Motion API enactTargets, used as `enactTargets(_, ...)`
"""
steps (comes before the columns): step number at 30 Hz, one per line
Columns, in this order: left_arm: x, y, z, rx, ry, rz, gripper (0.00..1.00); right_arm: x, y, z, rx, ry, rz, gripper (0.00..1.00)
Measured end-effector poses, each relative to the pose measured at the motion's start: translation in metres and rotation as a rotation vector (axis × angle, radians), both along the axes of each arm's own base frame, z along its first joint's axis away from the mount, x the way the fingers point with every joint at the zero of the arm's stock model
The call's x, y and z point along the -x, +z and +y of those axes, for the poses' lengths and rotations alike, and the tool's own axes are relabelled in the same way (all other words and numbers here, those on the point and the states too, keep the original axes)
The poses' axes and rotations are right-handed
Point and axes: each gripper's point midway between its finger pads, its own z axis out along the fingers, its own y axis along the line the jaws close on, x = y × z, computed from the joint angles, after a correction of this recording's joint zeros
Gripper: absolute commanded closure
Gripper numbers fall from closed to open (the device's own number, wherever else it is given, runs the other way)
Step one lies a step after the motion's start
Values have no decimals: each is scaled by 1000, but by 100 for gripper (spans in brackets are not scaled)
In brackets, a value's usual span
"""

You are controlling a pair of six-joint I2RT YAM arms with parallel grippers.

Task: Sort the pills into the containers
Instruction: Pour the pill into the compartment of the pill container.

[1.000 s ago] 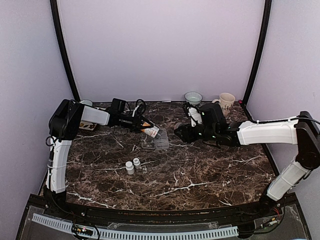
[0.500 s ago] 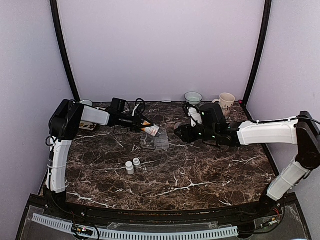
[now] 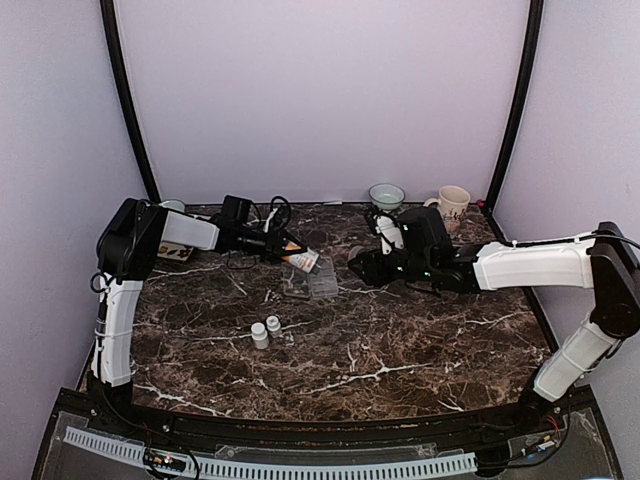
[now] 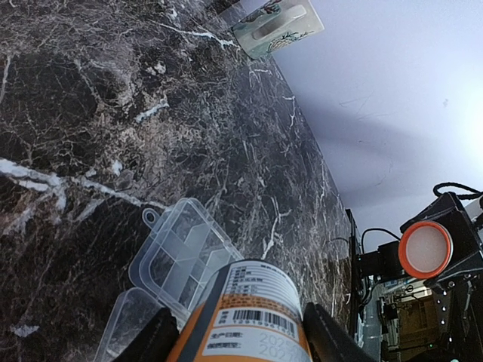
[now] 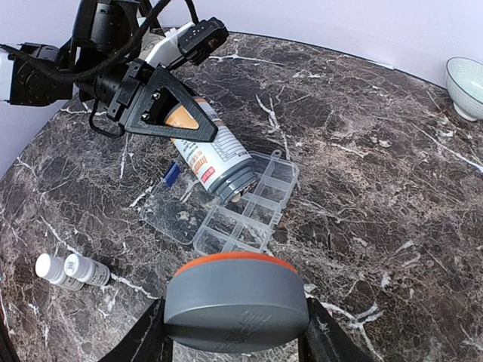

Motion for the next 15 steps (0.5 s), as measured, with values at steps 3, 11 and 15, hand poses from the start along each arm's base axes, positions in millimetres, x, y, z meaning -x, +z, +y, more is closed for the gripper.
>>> enactTargets(3,0,1,1,-6,6,-6,100,0,0,0,0,0,0,61)
enactTargets(11,-1,2,3,-17,17,-24,100,0,0,0,-1,2,2,61)
enactTargets(15,-1,3,5,-24,22,-31,100,0,0,0,-1,2,2,61)
